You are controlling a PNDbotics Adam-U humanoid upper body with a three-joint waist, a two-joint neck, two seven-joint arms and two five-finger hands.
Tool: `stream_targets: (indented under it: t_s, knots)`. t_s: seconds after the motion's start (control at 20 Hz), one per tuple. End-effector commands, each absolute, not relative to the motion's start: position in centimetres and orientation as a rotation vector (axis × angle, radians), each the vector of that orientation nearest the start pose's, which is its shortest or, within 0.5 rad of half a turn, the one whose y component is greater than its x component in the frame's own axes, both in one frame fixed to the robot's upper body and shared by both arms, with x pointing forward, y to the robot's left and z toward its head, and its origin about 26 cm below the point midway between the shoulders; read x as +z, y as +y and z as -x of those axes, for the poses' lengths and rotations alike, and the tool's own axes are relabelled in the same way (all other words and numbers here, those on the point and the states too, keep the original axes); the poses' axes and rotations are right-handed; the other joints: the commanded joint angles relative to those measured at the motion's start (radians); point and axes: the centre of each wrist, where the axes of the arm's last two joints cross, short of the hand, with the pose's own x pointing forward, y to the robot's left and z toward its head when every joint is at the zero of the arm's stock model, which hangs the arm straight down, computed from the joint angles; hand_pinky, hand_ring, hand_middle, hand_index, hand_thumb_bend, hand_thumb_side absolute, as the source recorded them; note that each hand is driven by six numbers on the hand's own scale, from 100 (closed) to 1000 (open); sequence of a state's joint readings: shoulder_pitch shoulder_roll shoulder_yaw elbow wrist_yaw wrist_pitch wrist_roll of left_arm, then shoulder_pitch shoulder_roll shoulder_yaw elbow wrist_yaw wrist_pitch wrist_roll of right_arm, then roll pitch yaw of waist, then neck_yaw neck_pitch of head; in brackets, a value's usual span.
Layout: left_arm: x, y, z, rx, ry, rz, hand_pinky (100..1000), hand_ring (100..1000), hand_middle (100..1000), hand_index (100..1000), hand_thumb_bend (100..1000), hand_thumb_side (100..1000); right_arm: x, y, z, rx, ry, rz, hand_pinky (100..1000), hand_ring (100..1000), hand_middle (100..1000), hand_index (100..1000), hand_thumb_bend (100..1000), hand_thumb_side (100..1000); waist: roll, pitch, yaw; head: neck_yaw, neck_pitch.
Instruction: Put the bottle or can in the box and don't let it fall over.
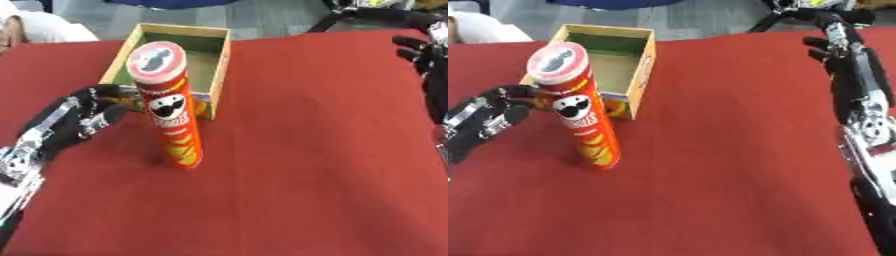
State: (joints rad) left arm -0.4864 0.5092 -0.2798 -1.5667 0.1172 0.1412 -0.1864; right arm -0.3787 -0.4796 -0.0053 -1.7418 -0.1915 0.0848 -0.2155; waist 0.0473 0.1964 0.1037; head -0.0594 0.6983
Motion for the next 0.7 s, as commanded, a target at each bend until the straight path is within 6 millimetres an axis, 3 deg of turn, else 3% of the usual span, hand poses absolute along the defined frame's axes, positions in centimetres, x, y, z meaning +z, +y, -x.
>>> stream_targets:
  t_s: [0.05,0.7]
  knots:
    - [16.0,24.7,-36.9,-0.818,-1.744,-0.031,990,852,822,905,726,659,19.6,-30.3,-34.0,0.133,-2.072,0.274,897,848,910,899,100,901,-0.001,-0.025,-0.001,0.005,-0.002]
    - [16.3,22.6,-36.6,-0.864,-1.776,-0.025,1000,862,828,917,767,667,19.2,-30.1,-34.0,0.13,-2.059,0.259,896,846,909,897,100,906,0.001,-0.026,-0.004,0.011,-0.002]
